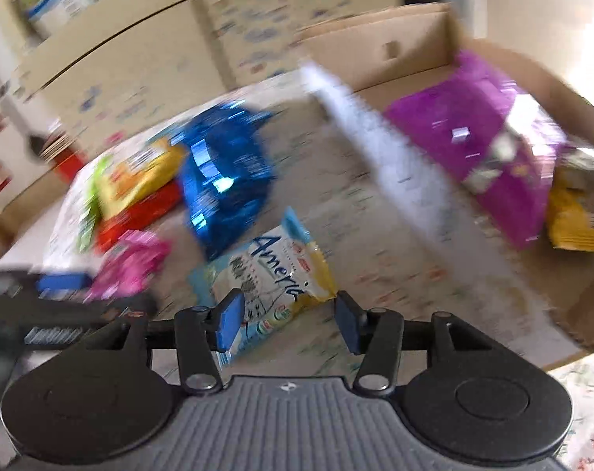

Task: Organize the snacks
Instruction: 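Grasp the pink packet with the left gripper while the right grasps the light-blue America packet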

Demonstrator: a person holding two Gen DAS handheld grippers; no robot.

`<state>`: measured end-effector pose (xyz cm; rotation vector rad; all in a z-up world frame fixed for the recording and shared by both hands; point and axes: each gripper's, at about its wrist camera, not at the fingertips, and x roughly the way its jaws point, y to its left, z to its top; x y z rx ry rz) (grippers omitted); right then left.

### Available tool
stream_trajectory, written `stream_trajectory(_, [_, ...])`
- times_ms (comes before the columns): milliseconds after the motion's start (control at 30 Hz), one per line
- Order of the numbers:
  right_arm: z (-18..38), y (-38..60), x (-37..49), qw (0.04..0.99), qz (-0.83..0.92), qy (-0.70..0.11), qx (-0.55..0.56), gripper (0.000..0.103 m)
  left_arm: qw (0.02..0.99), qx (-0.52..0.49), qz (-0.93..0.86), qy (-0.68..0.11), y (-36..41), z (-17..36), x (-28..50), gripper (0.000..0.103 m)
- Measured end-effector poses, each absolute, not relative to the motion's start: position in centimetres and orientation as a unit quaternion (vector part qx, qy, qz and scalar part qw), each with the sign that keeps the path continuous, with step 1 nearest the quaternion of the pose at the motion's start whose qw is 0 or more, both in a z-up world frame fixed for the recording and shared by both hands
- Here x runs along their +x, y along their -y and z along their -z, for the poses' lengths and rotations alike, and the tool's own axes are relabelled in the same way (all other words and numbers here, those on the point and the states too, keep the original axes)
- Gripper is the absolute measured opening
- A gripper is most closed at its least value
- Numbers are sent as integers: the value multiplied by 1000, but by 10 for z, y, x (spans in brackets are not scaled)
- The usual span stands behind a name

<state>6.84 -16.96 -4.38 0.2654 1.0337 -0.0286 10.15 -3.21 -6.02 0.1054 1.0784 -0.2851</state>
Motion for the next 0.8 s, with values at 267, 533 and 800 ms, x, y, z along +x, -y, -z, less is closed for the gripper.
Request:
stream_trajectory(267, [29,146,60,822,-117,-556,36,59,845,43,139,-515,25,59,98,85])
stream_trajectory(533, [20,142,79,822,-195,-527,-93,76,846,46,155,-508,31,58,100,86])
stream_trajectory(800, [33,130,92,804,-269,-490,-202,90,838,84,164,-514,37,64,105,91])
